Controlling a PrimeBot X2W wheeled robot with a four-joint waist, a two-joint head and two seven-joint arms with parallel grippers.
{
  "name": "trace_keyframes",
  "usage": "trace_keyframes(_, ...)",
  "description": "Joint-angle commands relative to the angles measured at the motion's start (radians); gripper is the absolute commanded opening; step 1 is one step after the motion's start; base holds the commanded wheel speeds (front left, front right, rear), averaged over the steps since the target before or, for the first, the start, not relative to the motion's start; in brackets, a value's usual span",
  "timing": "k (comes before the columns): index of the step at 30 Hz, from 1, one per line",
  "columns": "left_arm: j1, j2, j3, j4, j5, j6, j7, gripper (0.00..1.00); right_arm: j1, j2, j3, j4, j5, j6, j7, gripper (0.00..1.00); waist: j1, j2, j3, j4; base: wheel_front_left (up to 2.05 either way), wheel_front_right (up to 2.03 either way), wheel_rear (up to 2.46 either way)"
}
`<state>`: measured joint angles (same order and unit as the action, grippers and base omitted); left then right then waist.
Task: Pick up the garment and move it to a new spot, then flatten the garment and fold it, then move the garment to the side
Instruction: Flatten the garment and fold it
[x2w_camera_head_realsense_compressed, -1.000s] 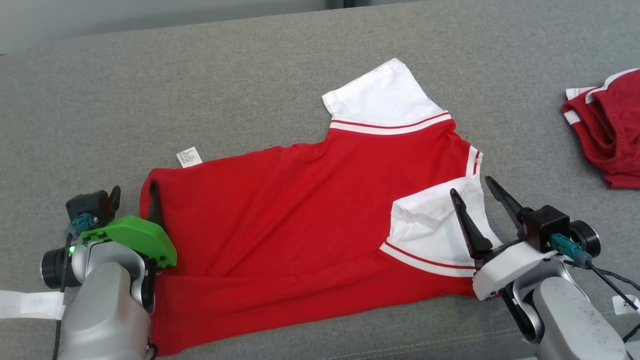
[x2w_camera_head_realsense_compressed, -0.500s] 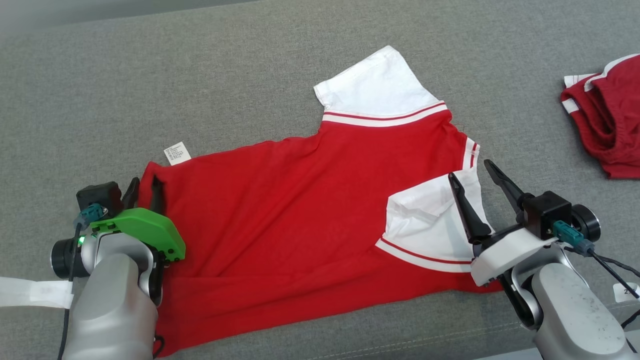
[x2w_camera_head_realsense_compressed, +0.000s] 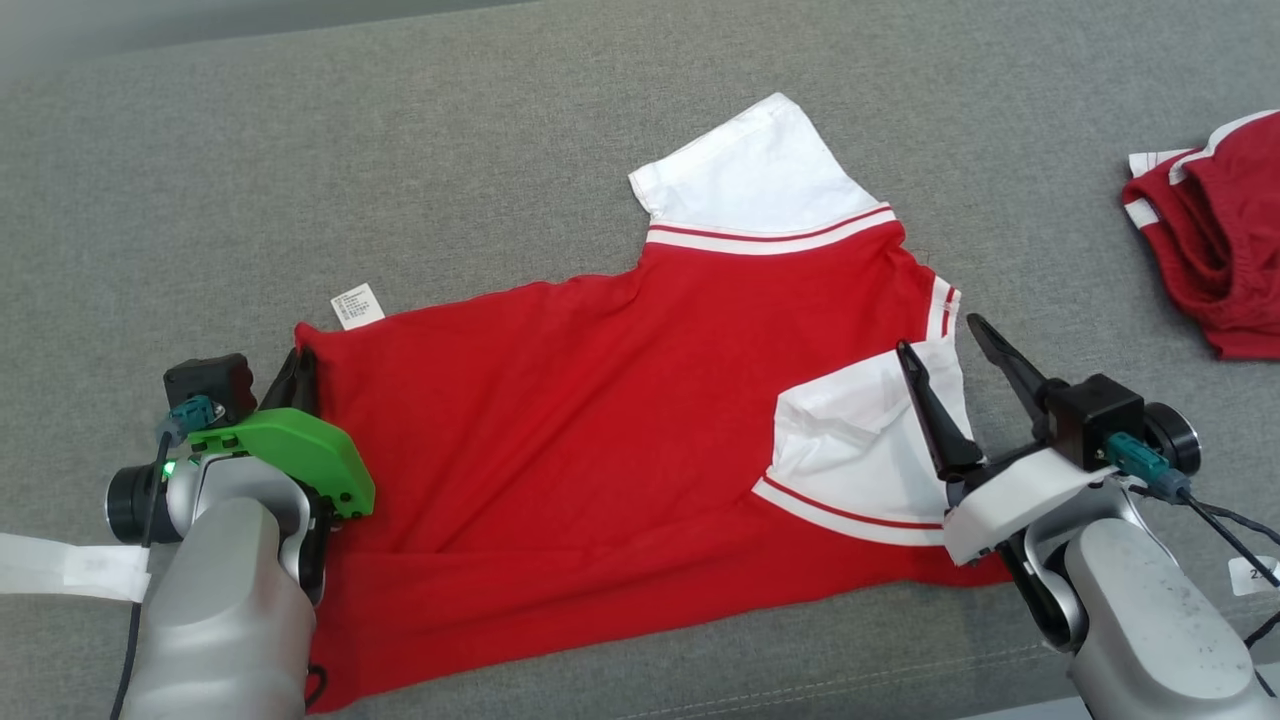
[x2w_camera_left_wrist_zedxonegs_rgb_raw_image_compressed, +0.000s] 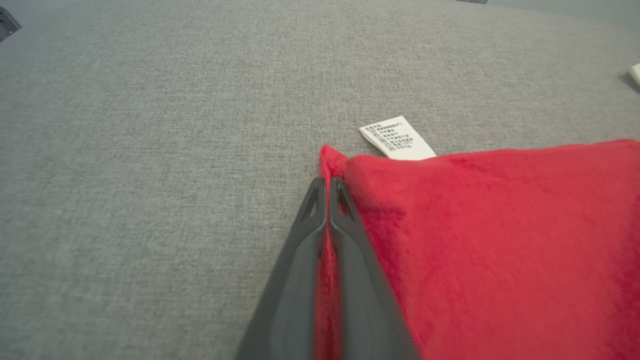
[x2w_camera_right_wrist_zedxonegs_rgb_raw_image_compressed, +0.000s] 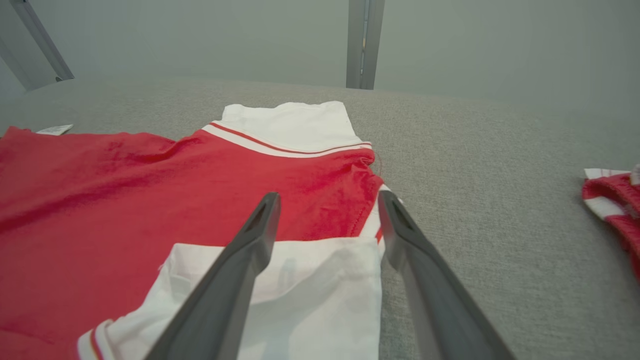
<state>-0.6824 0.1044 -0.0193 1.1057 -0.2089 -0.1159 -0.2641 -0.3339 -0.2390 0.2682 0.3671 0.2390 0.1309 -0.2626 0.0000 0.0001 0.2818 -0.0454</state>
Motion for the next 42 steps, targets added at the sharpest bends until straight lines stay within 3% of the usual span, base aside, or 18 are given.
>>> trace_keyframes(1,-0.015,0.003,0.001,-0.001,0.002,-0.004,0.001,0.0,-0.013,-0.007,-0.006,0.003,0.007,0.0,-0.002,1.0,0.0,-0.0001,0.0,0.005,0.0,0.0,0.0)
trace_keyframes(6,0.004,-0.007,0.017,-0.085,0.006,0.016,0.001,0.0,-0.054,-0.024,-0.038,0.021,0.042,0.0,-0.002,1.0,0.0,-0.0001,0.001,0.038,0.0,0.0,0.0)
trace_keyframes(10,0.041,-0.026,0.017,-0.151,0.011,0.012,0.001,0.0,-0.146,-0.062,-0.015,0.103,0.081,0.0,0.013,1.0,0.0,-0.0001,0.004,0.082,0.0,0.0,0.0)
trace_keyframes(19,0.047,-0.052,-0.021,-0.266,-0.029,-0.005,0.001,0.0,-0.479,-0.123,0.098,0.351,0.183,0.0,0.271,1.0,0.0,-0.0001,0.059,0.186,0.0,0.0,0.0)
trace_keyframes(26,0.017,-0.053,-0.202,-0.353,-0.178,-0.013,0.001,0.0,-0.679,-0.15,0.124,0.524,0.209,0.0,0.381,1.0,0.0,-0.0001,0.137,0.267,0.0,0.0,0.0)
trace_keyframes(36,-0.025,-0.053,-0.358,-0.428,-0.301,0.044,0.001,0.0,-0.832,-0.132,0.17,0.698,0.2,-0.001,0.481,1.0,0.0,-0.0001,0.219,0.312,0.0,0.0,0.0)
trace_keyframes(37,-0.027,-0.053,-0.362,-0.43,-0.302,0.047,0.001,0.0,-0.835,-0.129,0.172,0.715,0.2,0.0,0.485,0.83,0.0,-0.0001,0.22,0.312,0.0,0.0,0.0)
trace_keyframes(38,-0.028,-0.053,-0.363,-0.43,-0.304,0.048,0.001,0.0,-0.835,-0.125,0.172,0.733,0.199,0.0,0.488,0.53,0.0,-0.0001,0.219,0.311,0.0,0.0,0.0)
trace_keyframes(39,-0.028,-0.053,-0.365,-0.431,-0.306,0.049,0.001,0.0,-0.835,-0.12,0.178,0.741,0.196,0.0,0.481,0.41,0.0,-0.0001,0.218,0.31,0.0,0.0,0.0)
trace_keyframes(40,-0.028,-0.053,-0.364,-0.43,-0.307,0.05,0.001,0.0,-0.837,-0.116,0.178,0.745,0.201,0.0,0.465,0.07,0.0,-0.0001,0.216,0.308,0.0,0.0,0.0)
trace_keyframes(41,-0.026,-0.053,-0.363,-0.429,-0.307,0.051,0.001,0.0,-0.841,-0.114,0.179,0.748,0.205,0.0,0.453,0.0,0.0,-0.0001,0.214,0.305,0.0,0.0,0.0)
trace_keyframes(42,-0.026,-0.053,-0.36,-0.428,-0.306,0.053,0.001,0.0,-0.845,-0.111,0.182,0.745,0.209,-0.001,0.437,0.0,0.0,-0.0001,0.212,0.302,0.0,0.0,0.0)
